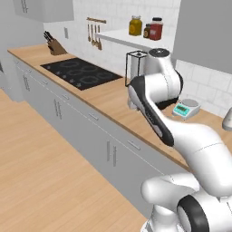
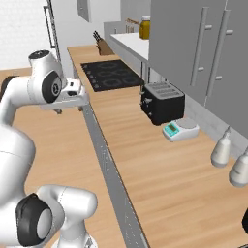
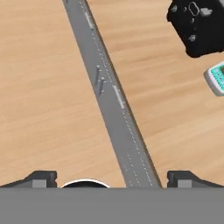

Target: Take a straw from the drawer in front and place it inside the glass cup on the dining counter.

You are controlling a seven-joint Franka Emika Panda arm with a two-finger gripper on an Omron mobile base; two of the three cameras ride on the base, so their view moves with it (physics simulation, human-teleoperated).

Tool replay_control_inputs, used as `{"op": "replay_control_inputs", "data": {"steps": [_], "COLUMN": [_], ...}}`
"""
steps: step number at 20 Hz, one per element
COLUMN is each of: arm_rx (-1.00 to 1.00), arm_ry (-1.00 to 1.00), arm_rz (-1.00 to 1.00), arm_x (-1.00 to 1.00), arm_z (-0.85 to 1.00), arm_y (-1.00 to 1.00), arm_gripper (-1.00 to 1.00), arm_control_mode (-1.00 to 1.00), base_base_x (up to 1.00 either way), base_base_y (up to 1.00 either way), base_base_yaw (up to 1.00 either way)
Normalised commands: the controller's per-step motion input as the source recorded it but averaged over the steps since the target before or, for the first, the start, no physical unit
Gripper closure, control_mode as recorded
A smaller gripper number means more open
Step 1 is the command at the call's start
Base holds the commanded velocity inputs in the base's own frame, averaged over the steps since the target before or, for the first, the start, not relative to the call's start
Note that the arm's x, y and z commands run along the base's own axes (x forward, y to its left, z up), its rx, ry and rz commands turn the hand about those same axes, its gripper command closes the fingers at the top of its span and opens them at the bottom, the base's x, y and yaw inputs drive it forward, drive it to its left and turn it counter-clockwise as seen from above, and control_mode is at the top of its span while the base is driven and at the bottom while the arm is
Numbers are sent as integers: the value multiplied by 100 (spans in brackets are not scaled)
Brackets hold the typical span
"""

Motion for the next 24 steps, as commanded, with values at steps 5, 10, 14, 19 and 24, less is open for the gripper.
{"op": "replay_control_inputs", "data": {"steps": [5,10,14,19,24], "arm_rx": [-48,-51,-51,-42,-26], "arm_ry": [-1,0,0,0,0], "arm_rz": [0,0,-2,-4,-7], "arm_x": [0,0,1,9,14], "arm_z": [-50,-78,-89,-87,-74], "arm_y": [84,46,14,-4,-30], "arm_gripper": [-100,-100,-100,-100,-100], "arm_control_mode": [-100,-100,-100,-100,-100], "base_base_x": [0,0,0,0,0], "base_base_y": [0,0,0,0,0], "base_base_yaw": [0,0,0,0,0]}}
